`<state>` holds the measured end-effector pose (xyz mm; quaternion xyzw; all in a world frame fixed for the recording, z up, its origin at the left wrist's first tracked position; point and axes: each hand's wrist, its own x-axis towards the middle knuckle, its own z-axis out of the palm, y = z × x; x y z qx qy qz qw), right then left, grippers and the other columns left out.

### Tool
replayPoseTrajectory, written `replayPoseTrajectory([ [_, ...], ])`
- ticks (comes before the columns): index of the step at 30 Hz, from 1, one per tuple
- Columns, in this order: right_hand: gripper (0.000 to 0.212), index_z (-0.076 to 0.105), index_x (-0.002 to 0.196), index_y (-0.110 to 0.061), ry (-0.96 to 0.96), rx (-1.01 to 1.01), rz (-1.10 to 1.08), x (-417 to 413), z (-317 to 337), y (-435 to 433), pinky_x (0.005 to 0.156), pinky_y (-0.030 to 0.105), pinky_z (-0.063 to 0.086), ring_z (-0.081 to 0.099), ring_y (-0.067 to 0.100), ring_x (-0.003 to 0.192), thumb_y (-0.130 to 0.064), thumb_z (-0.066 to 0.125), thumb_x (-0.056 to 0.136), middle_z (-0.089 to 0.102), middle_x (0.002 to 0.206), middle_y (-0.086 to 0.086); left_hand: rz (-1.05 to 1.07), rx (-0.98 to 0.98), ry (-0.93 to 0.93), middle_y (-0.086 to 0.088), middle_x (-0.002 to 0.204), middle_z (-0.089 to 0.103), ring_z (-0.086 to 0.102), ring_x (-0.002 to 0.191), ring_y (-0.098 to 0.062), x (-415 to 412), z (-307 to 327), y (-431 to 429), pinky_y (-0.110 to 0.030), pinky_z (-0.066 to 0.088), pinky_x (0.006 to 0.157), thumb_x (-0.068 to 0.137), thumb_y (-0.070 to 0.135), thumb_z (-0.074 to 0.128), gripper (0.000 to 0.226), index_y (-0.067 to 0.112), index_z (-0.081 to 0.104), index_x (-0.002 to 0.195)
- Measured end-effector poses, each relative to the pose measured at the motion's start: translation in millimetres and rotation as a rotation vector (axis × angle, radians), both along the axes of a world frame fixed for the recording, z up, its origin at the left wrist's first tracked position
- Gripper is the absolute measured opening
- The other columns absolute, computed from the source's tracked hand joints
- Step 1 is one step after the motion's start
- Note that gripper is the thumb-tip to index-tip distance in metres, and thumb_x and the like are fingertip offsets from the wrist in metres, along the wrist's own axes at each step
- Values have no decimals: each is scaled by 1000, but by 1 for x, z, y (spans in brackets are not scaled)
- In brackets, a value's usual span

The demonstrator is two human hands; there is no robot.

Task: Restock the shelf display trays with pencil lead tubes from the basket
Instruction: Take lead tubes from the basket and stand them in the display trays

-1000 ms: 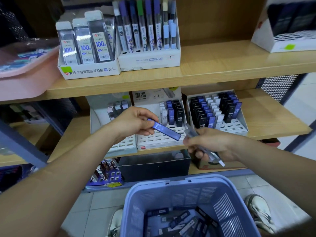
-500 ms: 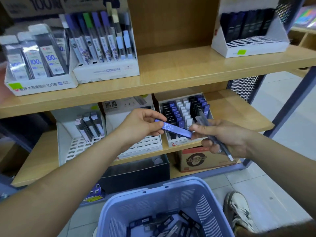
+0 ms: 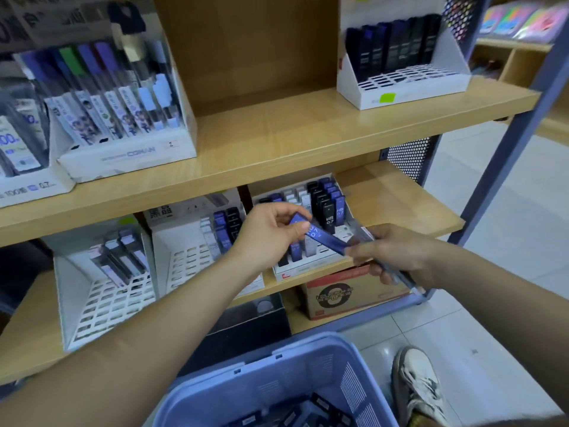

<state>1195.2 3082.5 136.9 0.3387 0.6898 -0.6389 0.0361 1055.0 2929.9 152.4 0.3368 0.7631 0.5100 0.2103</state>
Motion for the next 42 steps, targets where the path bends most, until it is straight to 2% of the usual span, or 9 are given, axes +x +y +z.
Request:
replayPoseTrajectory([
  [2,21,55,112,2,7,-71,-160,8,1,16,36,21,36,42,14,46,-4,58,93,53,73,10,8,-44,164,1,83,69,69,77,-12,-3,0,16,-31,57,81,91,7,62,15,19,69,95],
  [5,14,53,108,0,84,-229,-297,18,4,32,40,24,46,49,18,44,-1,54,94,53,68,13,35,-86,372,11,80,64,63,71,-13,-5,-1,42,-27,53,72,89,12,64,17,19,68,105],
  [11,10,55,104,-12,164,-341,-396,23,0,44,55,34,60,65,22,57,-7,59,96,62,73,13,16,-165,556,2,101,70,61,83,-10,-9,-17,85,-20,47,79,89,17,66,26,17,69,114],
  [16,6,57,101,-10,179,-327,-366,20,3,43,54,32,60,65,21,57,-9,59,96,62,66,9,-60,-231,677,-7,95,71,59,67,-16,-9,-27,98,-24,48,69,93,19,60,27,18,67,119],
  [20,13,58,108,-7,178,-325,-372,18,5,40,53,32,60,65,18,53,-9,61,95,61,69,8,-110,-277,783,-6,112,70,64,93,-20,-16,-27,103,-24,46,84,93,20,59,28,18,66,120],
  [27,25,60,118,0,191,-395,-403,14,7,38,46,27,56,56,17,60,1,52,94,52,77,11,-172,-299,775,-8,115,65,57,108,-24,-22,-32,114,-24,40,92,96,16,55,26,13,67,119],
  [32,30,55,125,0,248,-484,-401,14,7,39,49,29,58,66,20,58,4,47,96,62,78,14,-21,-249,689,1,93,67,61,83,-16,-25,-29,122,-22,46,76,90,19,65,13,16,70,101],
  [35,30,54,124,-2,264,-508,-406,14,8,37,50,31,58,73,23,64,6,48,97,74,82,16,-36,-251,725,1,90,66,58,80,-14,-26,-30,122,-20,39,71,88,17,65,7,13,71,91],
  [42,26,55,121,-1,281,-480,-379,11,7,32,57,35,61,74,27,72,5,49,96,74,89,19,-143,-277,896,-8,105,67,58,100,-24,-29,-38,118,-20,29,88,90,10,59,17,7,74,97],
])
